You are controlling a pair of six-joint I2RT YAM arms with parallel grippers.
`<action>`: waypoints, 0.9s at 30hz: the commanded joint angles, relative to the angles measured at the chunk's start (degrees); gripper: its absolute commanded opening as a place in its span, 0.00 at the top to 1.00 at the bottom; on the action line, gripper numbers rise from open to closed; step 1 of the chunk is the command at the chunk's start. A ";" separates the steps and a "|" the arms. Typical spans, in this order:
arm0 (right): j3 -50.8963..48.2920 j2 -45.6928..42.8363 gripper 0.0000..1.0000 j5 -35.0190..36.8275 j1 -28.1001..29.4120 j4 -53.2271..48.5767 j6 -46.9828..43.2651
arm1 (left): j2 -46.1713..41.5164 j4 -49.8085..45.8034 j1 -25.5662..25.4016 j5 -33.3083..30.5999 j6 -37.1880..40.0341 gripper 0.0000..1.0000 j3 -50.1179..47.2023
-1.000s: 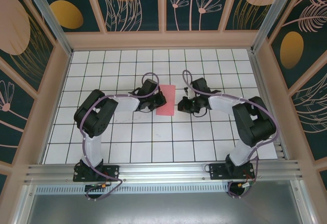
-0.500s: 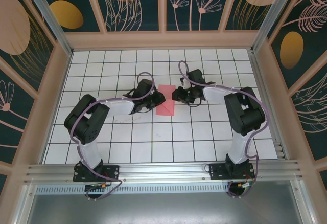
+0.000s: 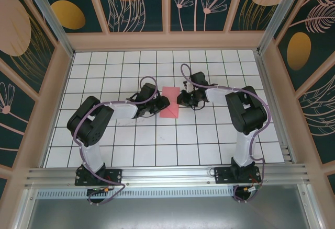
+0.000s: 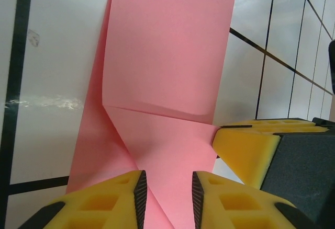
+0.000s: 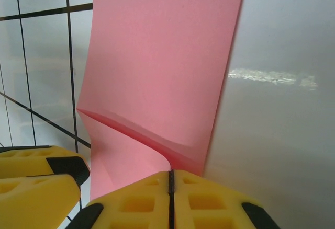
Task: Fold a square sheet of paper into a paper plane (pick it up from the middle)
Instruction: Turn over the paper at the center of the table.
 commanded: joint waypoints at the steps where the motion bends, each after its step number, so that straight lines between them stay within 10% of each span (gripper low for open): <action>1: 1.02 0.60 0.92 -0.36 -0.31 0.00 -0.31 | 0.96 1.60 0.34 0.66 -0.46 0.67 -0.05; 27: -1.47 -0.50 0.93 0.50 -1.74 0.79 0.86 | 5.70 4.65 0.35 4.04 0.44 0.66 4.01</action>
